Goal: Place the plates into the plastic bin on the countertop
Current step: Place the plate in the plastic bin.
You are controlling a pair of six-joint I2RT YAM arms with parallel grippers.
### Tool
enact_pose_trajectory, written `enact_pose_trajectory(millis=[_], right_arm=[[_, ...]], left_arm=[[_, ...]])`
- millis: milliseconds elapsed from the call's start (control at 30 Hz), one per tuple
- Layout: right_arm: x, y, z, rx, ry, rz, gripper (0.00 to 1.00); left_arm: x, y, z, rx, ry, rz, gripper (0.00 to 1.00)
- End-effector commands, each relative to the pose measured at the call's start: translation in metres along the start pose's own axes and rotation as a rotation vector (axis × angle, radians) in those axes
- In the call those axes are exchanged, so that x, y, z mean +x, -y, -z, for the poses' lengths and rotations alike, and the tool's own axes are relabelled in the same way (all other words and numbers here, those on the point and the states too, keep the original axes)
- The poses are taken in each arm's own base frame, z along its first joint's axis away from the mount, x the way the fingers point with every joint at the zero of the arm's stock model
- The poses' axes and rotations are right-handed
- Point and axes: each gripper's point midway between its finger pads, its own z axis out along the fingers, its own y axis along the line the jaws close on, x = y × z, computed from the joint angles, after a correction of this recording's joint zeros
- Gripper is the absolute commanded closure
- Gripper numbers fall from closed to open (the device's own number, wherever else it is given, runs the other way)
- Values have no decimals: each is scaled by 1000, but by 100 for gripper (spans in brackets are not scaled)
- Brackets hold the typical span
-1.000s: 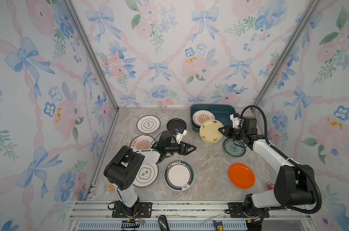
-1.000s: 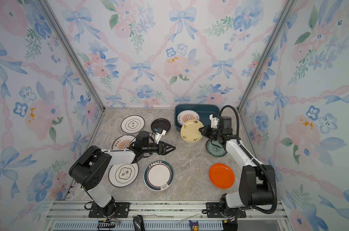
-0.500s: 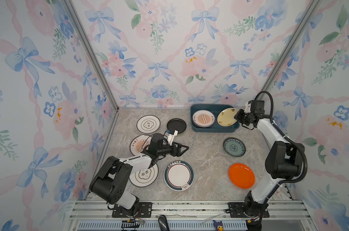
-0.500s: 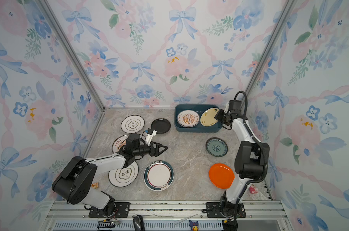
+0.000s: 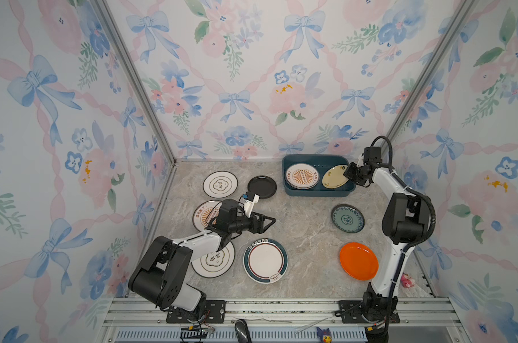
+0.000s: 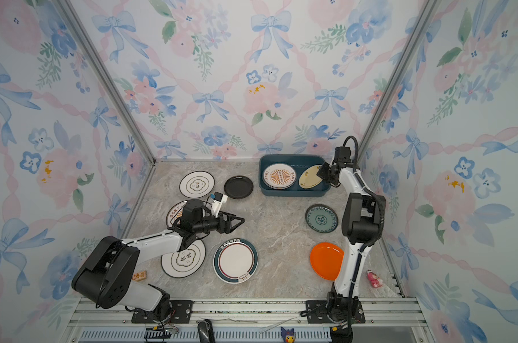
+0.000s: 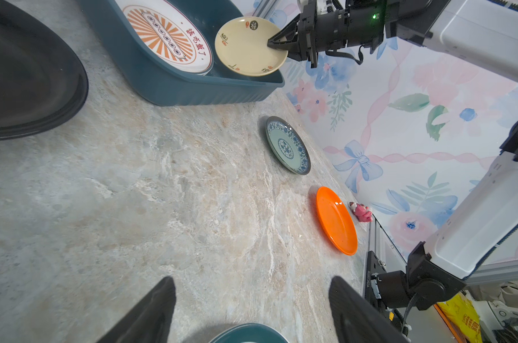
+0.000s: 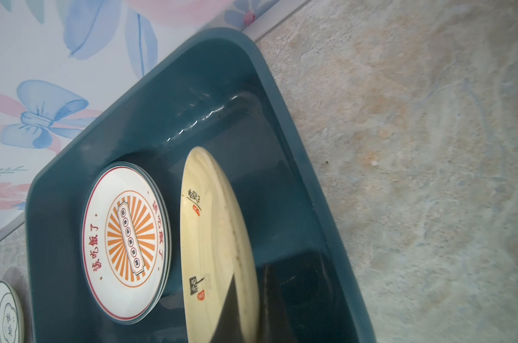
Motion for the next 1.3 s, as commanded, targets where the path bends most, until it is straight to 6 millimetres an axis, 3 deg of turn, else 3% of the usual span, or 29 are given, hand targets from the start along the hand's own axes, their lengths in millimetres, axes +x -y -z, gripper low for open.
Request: enact_pose_trajectory(millis=[0,233,600,867,1100,1267], right_arm=[[0,3,-4,8,-14,-6,100],[13,12,-17,21,-47,-9,96],[26,25,-26,61,-82,-18,76],[31,32,-26,96,-90,-7,75],[26,40,-14,158,-72,19,75],[15,31,15,163,-7,58,75]], left_arm=[[-1,-1,5,-11,8,-23,17],[-2,-2,5,-14,9,-20,17],[-2,-2,4,-12,7,-16,17],[-2,-2,4,-12,6,-18,17],[-1,-3,3,-12,2,-13,17],[-2,-10,4,-53,8,-2,18]])
